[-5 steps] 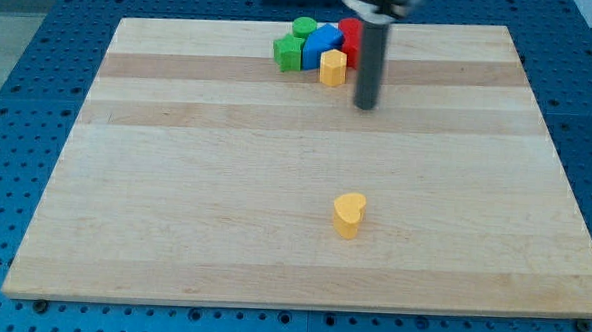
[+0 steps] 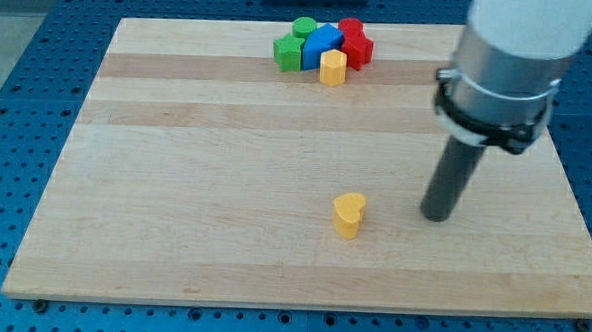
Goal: Push the yellow heart to the bottom center
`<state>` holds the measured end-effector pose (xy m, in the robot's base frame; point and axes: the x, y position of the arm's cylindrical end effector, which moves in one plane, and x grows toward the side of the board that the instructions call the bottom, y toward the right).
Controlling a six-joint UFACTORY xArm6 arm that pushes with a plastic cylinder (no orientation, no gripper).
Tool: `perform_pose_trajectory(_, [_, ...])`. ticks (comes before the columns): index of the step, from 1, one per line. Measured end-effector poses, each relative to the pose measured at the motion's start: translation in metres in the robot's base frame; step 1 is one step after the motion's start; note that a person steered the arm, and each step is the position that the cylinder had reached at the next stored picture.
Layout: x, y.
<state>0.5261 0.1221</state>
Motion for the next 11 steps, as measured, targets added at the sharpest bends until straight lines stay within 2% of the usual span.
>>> perform_pose_trajectory(1, [0.020, -0.021])
perform_pose_trajectory(2, [0.032, -0.016])
perform_pose_trajectory(3, [0.005, -0.008])
perform_pose_trajectory(4, [-0.009, -0.026])
perform_pose_trajectory(5, [-0.008, -0.062])
perform_pose_trajectory(6, [-0.001, -0.073])
perform_pose_trajectory(7, [-0.012, -0.077])
perform_pose_trajectory(9, [-0.010, -0.128])
perform_pose_trajectory(11, [-0.004, -0.128])
